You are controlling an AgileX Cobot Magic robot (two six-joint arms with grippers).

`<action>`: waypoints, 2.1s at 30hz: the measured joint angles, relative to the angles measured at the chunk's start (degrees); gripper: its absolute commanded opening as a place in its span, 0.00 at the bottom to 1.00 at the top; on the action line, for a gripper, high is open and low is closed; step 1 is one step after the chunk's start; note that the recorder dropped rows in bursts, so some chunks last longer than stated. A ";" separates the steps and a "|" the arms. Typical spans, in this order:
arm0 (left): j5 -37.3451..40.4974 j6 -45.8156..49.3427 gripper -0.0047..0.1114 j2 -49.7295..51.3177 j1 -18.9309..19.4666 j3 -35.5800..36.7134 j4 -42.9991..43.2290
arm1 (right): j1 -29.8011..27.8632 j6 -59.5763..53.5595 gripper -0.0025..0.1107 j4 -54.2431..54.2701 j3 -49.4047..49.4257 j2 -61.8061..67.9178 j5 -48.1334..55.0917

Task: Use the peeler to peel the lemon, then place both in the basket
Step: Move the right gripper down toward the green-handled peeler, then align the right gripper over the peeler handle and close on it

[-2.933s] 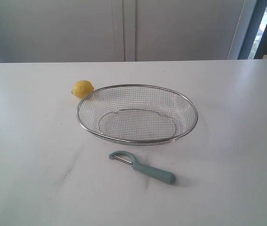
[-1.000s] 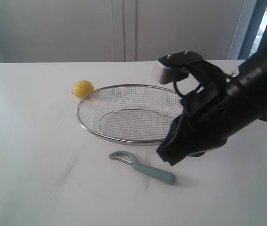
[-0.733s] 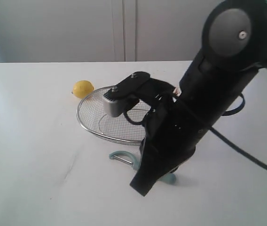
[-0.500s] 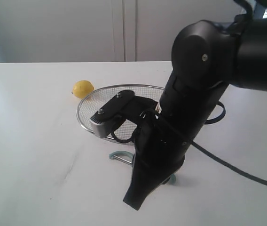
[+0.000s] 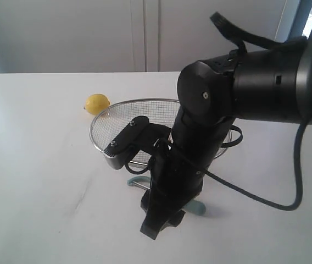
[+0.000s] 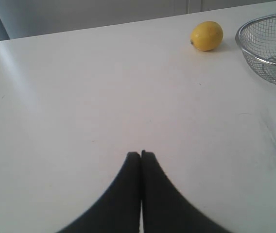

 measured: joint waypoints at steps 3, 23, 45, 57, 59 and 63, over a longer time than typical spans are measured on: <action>0.00 0.00 0.04 0.00 0.00 0.00 0.00 | 0.00 -1.00 0.56 -1.73 0.00 0.62 -1.13; 0.00 0.00 0.04 0.00 0.00 0.00 0.00 | 0.00 -0.42 0.53 -8.80 0.00 6.34 -3.36; 0.00 0.00 0.04 0.00 0.00 0.00 0.00 | 0.00 6.17 0.51 -15.57 0.00 12.05 -11.56; 0.00 0.00 0.04 0.00 0.00 0.00 0.00 | 0.00 8.43 0.51 -18.00 0.00 13.29 -11.91; 0.00 0.00 0.04 0.00 0.00 0.00 0.00 | 0.00 8.54 0.51 -18.00 0.00 13.29 -12.02; 0.00 0.00 0.04 0.00 0.00 0.00 0.00 | 0.00 8.78 0.47 -18.31 0.00 13.29 -12.14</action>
